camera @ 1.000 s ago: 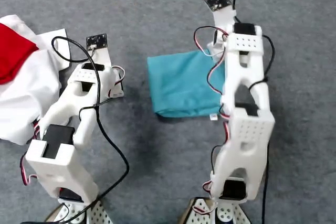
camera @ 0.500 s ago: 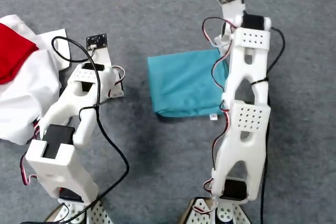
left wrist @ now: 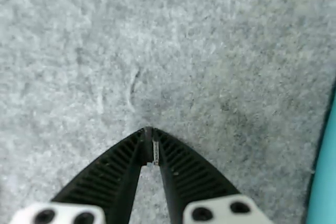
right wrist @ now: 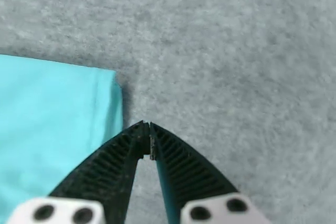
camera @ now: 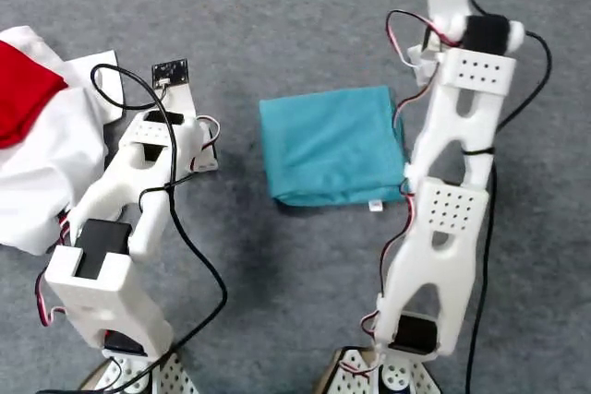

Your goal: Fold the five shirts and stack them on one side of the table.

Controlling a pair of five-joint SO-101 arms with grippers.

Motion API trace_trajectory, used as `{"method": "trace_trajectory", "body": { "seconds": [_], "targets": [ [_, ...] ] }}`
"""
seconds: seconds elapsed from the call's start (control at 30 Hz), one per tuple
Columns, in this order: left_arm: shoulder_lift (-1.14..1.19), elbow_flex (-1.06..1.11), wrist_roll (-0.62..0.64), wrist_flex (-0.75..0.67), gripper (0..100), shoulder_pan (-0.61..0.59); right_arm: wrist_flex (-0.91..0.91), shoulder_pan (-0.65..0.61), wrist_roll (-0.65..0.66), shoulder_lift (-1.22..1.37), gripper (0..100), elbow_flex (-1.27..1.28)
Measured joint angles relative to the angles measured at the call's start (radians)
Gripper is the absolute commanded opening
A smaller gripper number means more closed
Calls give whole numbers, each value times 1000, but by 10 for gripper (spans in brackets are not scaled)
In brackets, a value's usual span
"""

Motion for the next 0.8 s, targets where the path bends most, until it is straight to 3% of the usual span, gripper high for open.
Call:
{"method": "trace_trajectory", "body": {
  "seconds": [0.23, 0.8],
  "targets": [
    [0, 0, 0, 0, 19, 0, 3, 28, 0, -204, 5, 247],
    [0, 0, 0, 0, 19, 0, 3, 28, 0, -1123, 9, 1560]
  ]
}}
